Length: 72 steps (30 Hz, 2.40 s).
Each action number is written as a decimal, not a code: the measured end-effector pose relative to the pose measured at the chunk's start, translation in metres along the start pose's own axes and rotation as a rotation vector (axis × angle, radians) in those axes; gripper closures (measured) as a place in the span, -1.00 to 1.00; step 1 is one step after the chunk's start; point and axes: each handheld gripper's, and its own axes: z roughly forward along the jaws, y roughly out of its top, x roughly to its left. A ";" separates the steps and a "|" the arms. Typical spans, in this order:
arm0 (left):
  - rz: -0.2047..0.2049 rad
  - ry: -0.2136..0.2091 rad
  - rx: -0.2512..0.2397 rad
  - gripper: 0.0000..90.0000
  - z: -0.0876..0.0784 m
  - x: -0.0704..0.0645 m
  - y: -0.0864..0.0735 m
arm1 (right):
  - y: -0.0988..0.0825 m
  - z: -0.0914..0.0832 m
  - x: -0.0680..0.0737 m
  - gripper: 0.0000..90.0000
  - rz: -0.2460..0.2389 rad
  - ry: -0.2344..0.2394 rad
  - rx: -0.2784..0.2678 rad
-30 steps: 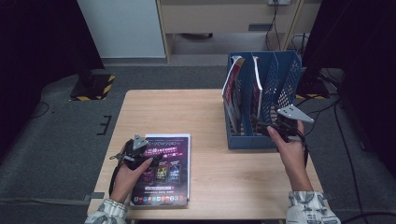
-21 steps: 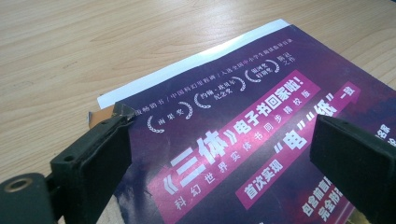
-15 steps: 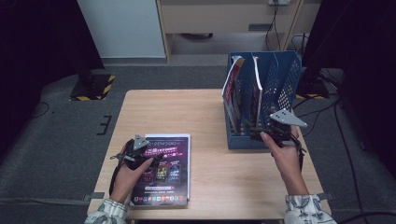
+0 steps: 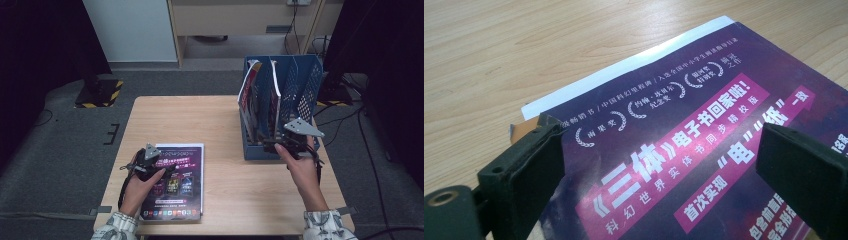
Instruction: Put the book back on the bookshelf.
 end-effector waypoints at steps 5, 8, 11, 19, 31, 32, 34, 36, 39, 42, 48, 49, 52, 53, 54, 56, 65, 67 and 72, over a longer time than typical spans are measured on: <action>0.005 -0.004 0.008 -0.89 0.001 0.000 0.000 | 0.002 0.000 0.004 -0.90 0.007 0.011 -0.005; 0.004 -0.003 0.008 -0.89 0.001 0.001 0.000 | 0.002 0.001 0.006 -0.90 0.000 0.018 -0.003; 0.004 -0.001 0.011 -0.89 0.001 0.001 0.000 | 0.002 0.004 0.014 -0.90 -0.005 0.040 0.000; 0.007 -0.001 0.021 -0.89 0.001 0.001 -0.001 | 0.002 0.012 0.037 -0.89 -0.040 0.094 0.016; -0.011 0.003 0.022 -0.89 0.001 0.003 -0.001 | -0.011 0.033 0.081 -0.88 -0.101 0.193 0.075; -0.013 0.001 0.021 -0.89 0.001 0.004 -0.002 | -0.013 0.035 0.085 -0.88 -0.096 0.206 0.077; -0.013 0.002 0.020 -0.89 0.001 0.004 -0.002 | -0.015 0.037 0.089 -0.88 -0.095 0.219 0.080; -0.012 0.003 0.025 -0.89 0.001 0.005 -0.002 | -0.018 0.041 0.097 -0.88 -0.105 0.236 0.090; -0.021 0.009 0.023 -0.88 0.000 0.007 -0.004 | -0.024 0.049 0.110 -0.88 -0.131 0.263 0.109; -0.026 0.013 0.025 -0.87 0.000 0.009 -0.004 | -0.030 0.056 0.119 -0.85 -0.133 0.282 0.127; -0.027 0.040 0.032 -0.85 0.001 0.013 -0.005 | -0.046 0.068 0.134 -0.85 -0.172 0.279 0.162; -0.038 0.054 0.033 -0.85 0.001 0.016 -0.005 | -0.051 0.073 0.139 -0.85 -0.184 0.277 0.190; -0.055 0.048 0.044 -0.85 0.002 0.021 -0.007 | -0.058 0.082 0.145 -0.84 -0.186 0.292 0.225; -0.056 0.042 0.047 -0.84 0.002 0.021 -0.008 | -0.061 0.085 0.148 -0.82 -0.188 0.299 0.238; -0.055 0.044 0.050 -0.83 0.003 0.022 -0.008 | -0.063 0.087 0.150 -0.81 -0.191 0.303 0.248; -0.061 0.050 0.055 -0.83 0.003 0.023 -0.008 | -0.068 0.090 0.153 -0.80 -0.185 0.315 0.265; -0.139 0.022 0.049 -0.88 0.005 0.030 -0.014 | -0.080 0.092 0.156 -0.73 -0.168 0.344 0.300; -0.180 -0.001 0.048 -0.88 0.006 0.033 -0.016 | -0.081 0.092 0.157 -0.73 -0.167 0.349 0.303; -0.223 -0.044 0.050 -0.84 0.008 0.035 -0.018 | -0.081 0.091 0.157 -0.74 -0.168 0.354 0.305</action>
